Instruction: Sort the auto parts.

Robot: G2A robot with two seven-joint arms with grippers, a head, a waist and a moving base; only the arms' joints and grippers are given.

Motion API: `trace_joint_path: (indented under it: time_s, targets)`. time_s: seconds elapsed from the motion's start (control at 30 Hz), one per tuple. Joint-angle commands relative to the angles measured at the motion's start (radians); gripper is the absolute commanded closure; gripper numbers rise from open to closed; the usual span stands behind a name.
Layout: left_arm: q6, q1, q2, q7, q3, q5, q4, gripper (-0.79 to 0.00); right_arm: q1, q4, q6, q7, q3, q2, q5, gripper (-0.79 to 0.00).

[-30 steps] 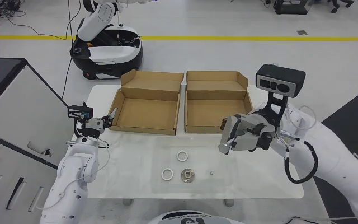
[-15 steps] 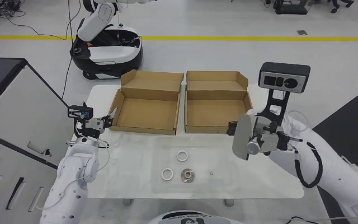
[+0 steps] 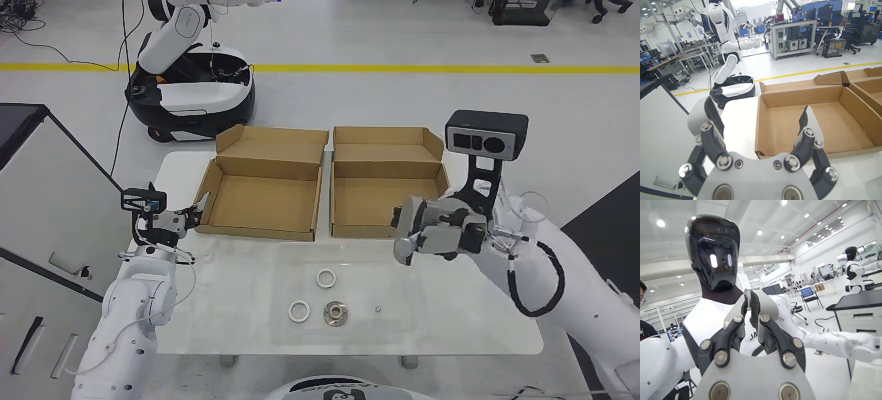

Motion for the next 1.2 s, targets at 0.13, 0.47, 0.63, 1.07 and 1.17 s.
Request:
trace_joint_path:
  time_s: [0.13,0.47,0.63,1.07,1.17]
  targets:
    - [0.000,0.000,0.000,0.000,0.000,0.000,0.000,-0.785,-0.018,0.011,0.087,-0.013,0.038,-0.003,-0.118,0.000]
    - [0.000,0.000,0.000,0.000,0.000,0.000,0.000,-0.785,-0.062,-0.020,0.064,-0.015,0.059,-0.026,-0.045,0.000]
    - [0.000,0.000,0.000,0.000,0.000,0.000,0.000,-0.785,-0.078,-0.031,0.025,0.027,0.067,-0.042,0.076,0.000]
    - [0.000,0.000,0.000,0.000,0.000,0.000,0.000,-0.785,-0.122,-0.053,0.061,0.062,0.124,-0.090,0.163,0.000]
    - [0.000,0.000,0.000,0.000,0.000,0.000,0.000,-0.785,-0.130,-0.032,0.073,0.075,0.136,-0.097,0.125,0.000]
